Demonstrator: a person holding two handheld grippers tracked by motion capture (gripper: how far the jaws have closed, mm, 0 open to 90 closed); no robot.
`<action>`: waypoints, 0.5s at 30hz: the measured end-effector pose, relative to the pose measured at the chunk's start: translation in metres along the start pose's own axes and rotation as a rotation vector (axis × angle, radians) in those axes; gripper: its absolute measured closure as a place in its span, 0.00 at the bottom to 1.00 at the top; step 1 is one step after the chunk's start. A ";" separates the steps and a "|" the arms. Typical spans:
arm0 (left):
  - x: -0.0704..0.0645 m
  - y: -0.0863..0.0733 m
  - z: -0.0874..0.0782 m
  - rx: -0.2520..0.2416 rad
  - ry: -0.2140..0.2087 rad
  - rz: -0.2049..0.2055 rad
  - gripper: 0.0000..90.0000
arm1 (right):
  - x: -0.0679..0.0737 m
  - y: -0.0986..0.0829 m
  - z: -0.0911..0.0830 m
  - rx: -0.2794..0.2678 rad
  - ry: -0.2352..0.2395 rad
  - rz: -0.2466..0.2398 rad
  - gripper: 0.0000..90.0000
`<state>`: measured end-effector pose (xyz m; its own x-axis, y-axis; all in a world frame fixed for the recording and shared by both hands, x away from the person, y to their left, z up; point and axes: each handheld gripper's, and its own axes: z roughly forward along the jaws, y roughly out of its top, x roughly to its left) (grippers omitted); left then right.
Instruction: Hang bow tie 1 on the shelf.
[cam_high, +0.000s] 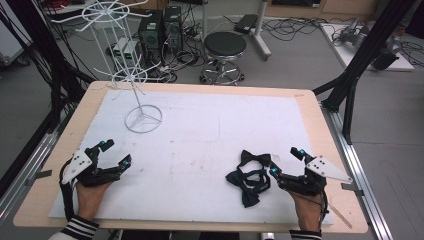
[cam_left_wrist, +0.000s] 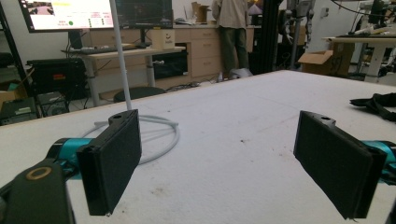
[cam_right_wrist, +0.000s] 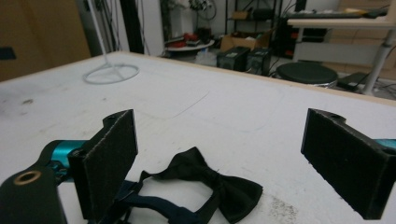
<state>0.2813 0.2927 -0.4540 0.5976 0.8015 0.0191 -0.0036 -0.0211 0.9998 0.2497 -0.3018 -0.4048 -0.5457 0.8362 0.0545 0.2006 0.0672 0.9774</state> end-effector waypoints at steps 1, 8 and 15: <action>0.000 0.000 0.000 0.000 0.000 0.000 0.17 | 0.002 0.005 0.001 0.038 0.018 -0.009 0.11; 0.000 0.000 0.000 0.000 -0.001 0.000 0.17 | 0.010 0.020 0.005 0.149 0.097 -0.076 0.11; 0.000 0.000 0.000 0.001 0.001 0.001 0.17 | 0.021 0.033 0.004 0.243 0.156 -0.138 0.11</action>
<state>0.2811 0.2927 -0.4540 0.5970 0.8020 0.0202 -0.0032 -0.0227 0.9997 0.2485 -0.2802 -0.3720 -0.6955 0.7181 -0.0268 0.2938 0.3181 0.9014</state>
